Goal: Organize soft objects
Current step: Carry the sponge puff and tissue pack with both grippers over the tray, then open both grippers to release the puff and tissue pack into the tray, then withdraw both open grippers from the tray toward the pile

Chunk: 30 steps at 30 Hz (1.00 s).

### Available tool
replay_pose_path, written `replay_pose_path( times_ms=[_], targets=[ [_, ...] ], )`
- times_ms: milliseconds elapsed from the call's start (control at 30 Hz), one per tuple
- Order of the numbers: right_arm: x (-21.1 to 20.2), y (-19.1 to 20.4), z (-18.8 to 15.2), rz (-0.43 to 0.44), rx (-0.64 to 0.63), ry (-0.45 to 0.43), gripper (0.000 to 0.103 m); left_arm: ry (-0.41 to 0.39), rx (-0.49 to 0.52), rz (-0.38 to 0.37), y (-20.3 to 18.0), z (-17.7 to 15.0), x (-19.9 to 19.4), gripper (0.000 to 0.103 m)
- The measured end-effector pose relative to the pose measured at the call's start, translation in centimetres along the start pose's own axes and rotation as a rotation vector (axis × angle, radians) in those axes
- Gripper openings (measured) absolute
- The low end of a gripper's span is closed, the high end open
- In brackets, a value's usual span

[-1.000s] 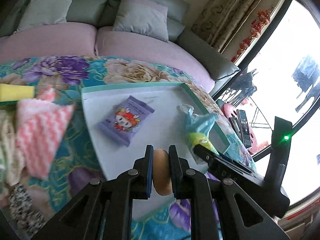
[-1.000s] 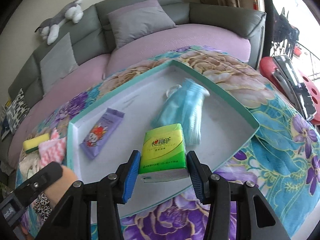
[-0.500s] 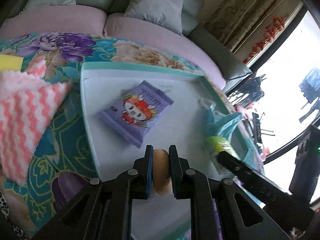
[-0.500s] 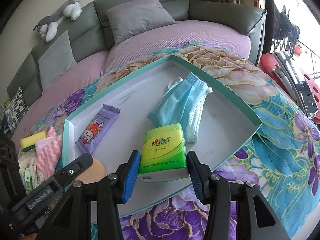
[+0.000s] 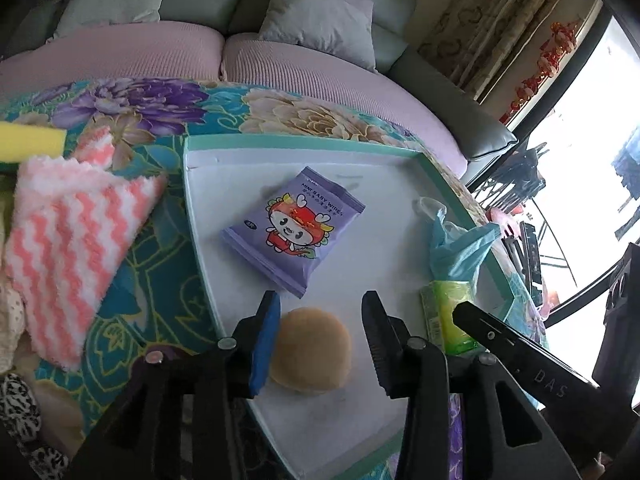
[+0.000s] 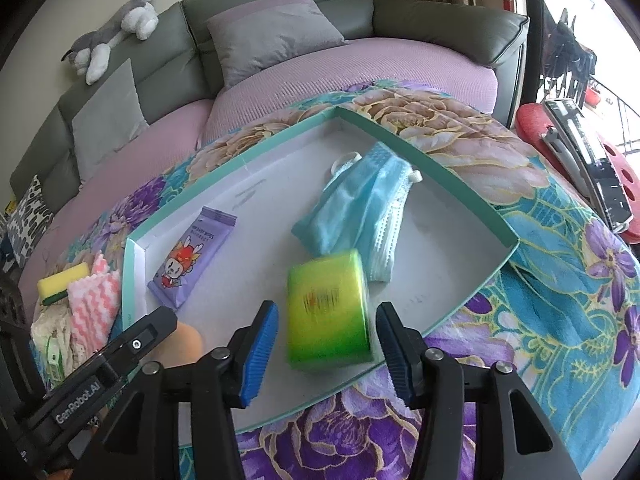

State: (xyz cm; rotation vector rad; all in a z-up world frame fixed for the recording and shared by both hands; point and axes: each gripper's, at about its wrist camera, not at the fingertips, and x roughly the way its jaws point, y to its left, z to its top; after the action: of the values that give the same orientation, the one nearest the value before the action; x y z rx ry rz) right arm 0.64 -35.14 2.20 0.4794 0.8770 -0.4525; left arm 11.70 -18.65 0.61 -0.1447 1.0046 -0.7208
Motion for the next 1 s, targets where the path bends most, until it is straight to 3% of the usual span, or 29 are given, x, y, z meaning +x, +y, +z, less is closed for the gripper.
replay_pose_path(
  times_ms=[100, 267, 367, 533, 600, 733, 867, 1000],
  targets=[
    [-0.4, 0.1, 0.1, 0.009, -0.002, -0.008, 0.062, -0.021, 0.017, 0.010, -0.5, 0.2, -1.1, 0.052],
    [-1.5, 1.0, 0.2, 0.008, -0.033, -0.027, 0.063, -0.079, 0.045, 0.093, -0.7, 0.5, -3.2, 0.062],
    [-2.1, 1.5, 0.3, 0.015, -0.050, -0.040, 0.072, -0.096, 0.027, 0.156, 0.2, 0.7, -4.0, 0.076],
    [-2.5, 2.5, 0.2, 0.009, -0.079, -0.051, 0.077, -0.128, 0.039, 0.265, 1.6, 0.5, -5.1, 0.078],
    [-2.3, 2.8, 0.1, 0.009, -0.088, -0.040, 0.078, -0.131, 0.024, 0.290, 2.2, 0.5, -5.4, 0.086],
    [-2.0, 3.3, -0.1, 0.011, -0.104, -0.028, 0.079, -0.133, 0.006, 0.365, 3.4, 0.3, -6.0, 0.086],
    [-1.8, 3.8, -0.3, 0.010, -0.116, -0.025, 0.095, -0.137, 0.010, 0.441, 4.2, 0.1, -6.5, 0.086],
    [-1.9, 4.4, -0.5, 0.016, -0.130, -0.035, 0.099, -0.147, 0.001, 0.469, 4.8, 0.0, -7.3, 0.093]
  ],
)
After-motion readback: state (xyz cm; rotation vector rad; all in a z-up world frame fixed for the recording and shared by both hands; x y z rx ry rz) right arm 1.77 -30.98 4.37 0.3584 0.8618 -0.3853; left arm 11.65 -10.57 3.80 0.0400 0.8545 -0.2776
